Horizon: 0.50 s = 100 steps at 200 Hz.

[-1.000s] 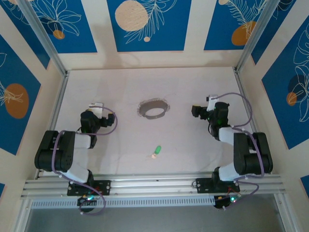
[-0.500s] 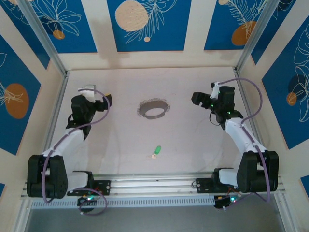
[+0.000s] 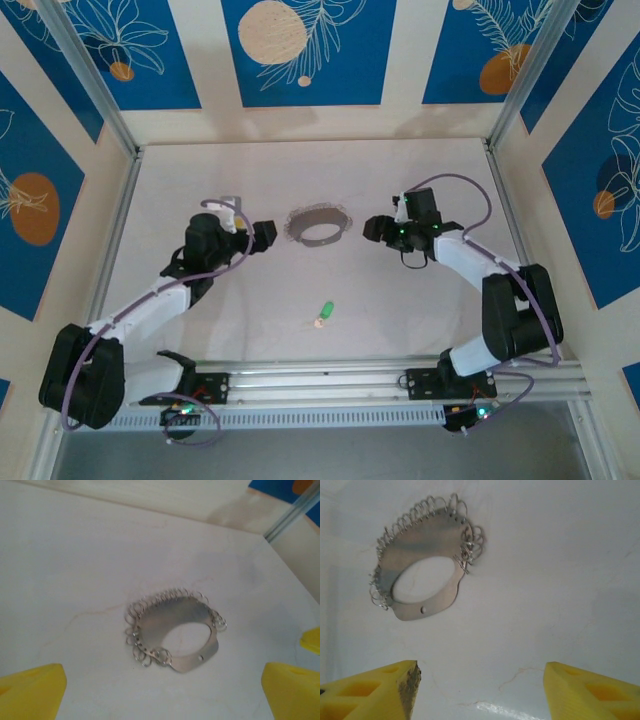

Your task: Put the keys on the keyring

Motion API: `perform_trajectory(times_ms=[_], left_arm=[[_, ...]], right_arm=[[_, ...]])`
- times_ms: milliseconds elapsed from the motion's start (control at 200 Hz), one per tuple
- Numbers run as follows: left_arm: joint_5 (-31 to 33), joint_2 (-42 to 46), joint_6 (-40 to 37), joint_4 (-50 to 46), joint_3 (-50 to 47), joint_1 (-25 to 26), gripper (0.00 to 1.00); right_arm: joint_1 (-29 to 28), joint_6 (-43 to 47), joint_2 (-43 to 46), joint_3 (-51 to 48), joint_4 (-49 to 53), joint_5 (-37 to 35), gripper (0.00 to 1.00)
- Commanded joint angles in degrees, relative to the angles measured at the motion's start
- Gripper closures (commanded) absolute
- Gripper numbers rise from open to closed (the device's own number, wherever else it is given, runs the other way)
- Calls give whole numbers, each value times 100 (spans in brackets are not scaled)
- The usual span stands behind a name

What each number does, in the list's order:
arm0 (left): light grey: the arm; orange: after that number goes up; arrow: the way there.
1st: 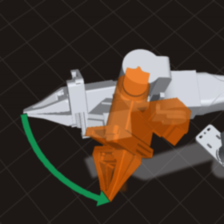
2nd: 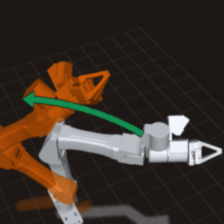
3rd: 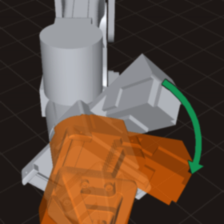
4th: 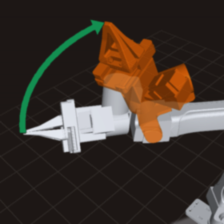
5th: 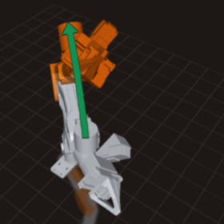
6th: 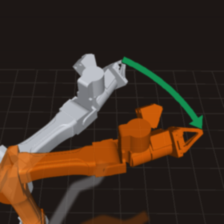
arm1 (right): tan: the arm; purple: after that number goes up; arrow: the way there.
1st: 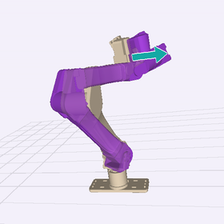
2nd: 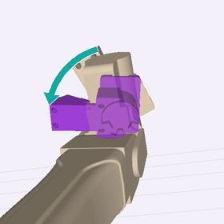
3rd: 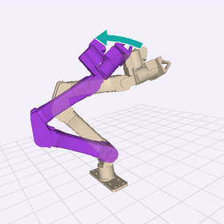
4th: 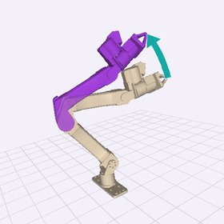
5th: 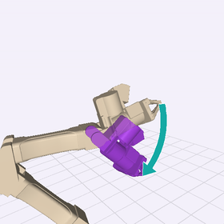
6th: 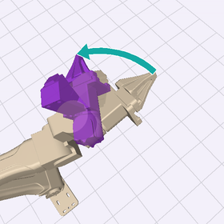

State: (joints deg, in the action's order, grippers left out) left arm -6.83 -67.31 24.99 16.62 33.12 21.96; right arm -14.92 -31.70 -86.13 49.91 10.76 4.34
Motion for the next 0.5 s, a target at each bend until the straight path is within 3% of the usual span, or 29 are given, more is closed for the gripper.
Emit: perform_trajectory(times_ms=[0,195,370,495], left_arm=[[261,-74,132,-107,-82,126,0],[157,-298,226,108,19,146,0],[-732,-946,353,323,522,151,0],[-868,-1228,636,841,524,169,0]], right_arm=[[-230,-370,-287,428,212,-249,35],[-464,-530,-860,973,400,-537,42],[-664,-453,-1441,1583,476,-422,45],[-874,-329,-1916,2133,619,-321,46]])
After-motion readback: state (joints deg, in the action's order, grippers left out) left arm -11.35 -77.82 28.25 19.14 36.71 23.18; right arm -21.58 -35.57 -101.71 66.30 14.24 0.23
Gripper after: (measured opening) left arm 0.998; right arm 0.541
